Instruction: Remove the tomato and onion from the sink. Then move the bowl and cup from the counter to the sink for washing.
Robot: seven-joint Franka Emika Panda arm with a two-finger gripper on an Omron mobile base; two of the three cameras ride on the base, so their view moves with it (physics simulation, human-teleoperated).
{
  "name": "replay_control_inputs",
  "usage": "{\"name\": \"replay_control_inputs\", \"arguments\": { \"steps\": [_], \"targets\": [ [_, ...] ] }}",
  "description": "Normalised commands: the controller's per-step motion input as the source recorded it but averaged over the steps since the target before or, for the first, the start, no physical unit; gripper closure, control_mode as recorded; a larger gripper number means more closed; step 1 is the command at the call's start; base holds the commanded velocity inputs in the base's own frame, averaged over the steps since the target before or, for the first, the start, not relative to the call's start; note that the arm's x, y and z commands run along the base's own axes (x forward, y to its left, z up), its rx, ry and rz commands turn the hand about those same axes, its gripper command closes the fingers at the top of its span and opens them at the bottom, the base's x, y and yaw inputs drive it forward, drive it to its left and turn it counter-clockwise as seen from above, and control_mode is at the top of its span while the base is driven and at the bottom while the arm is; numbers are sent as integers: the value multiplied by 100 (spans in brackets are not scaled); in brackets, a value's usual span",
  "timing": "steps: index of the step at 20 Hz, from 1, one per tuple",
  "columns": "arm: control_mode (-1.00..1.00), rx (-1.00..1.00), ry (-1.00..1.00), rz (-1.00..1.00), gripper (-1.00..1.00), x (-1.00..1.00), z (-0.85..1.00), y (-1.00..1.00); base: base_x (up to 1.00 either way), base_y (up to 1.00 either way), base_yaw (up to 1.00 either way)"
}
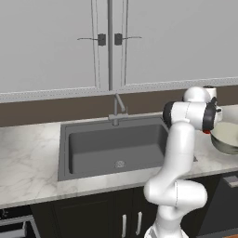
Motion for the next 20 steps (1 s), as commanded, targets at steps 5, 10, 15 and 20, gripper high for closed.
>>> {"name": "replay_control_inputs", "arguments": {
  "steps": [5,10,15,20],
  "targets": [
    [-100,2,2,4,100,4,0,5,0,0,0],
    [-100,2,6,5,100,10,-4,6,0,0,0],
    [-100,0,9,6,100,10,-7,2,0,0,0],
    [-100,0,14,6,100,13,-10,0,0,0,0]
  ]
}}
